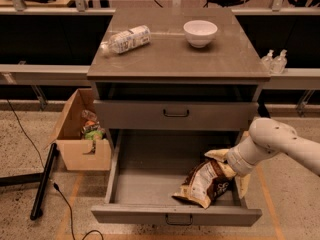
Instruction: Pick brown chip bag from middle drawer and place on counter
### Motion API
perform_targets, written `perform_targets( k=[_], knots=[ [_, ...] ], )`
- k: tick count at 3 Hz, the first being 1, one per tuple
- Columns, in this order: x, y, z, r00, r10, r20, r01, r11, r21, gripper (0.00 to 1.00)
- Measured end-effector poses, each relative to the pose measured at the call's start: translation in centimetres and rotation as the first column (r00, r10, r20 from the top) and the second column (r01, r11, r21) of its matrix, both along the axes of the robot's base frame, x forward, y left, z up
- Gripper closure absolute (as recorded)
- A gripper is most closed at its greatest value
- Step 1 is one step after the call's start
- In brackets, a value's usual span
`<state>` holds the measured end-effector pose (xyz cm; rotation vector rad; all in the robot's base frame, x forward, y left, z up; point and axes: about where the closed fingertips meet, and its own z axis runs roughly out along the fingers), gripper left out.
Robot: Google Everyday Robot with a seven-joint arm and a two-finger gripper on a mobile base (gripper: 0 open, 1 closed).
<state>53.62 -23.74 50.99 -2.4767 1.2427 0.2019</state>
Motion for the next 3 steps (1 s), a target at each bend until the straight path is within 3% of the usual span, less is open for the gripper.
perform_targets(
  k=[1,2,3],
  knots=[
    [2.0,1.1,-1.7,0.9988,0.009,0.047,-0.009,1.000,-0.015,0.00],
    [3.6,2.4,-4.1,0.9983,0.012,0.057,-0.011,1.000,-0.023,0.00],
    [4.1,3.9,-7.4,0.9997,0.017,0.017,-0.017,0.999,-0.027,0.00]
  ],
)
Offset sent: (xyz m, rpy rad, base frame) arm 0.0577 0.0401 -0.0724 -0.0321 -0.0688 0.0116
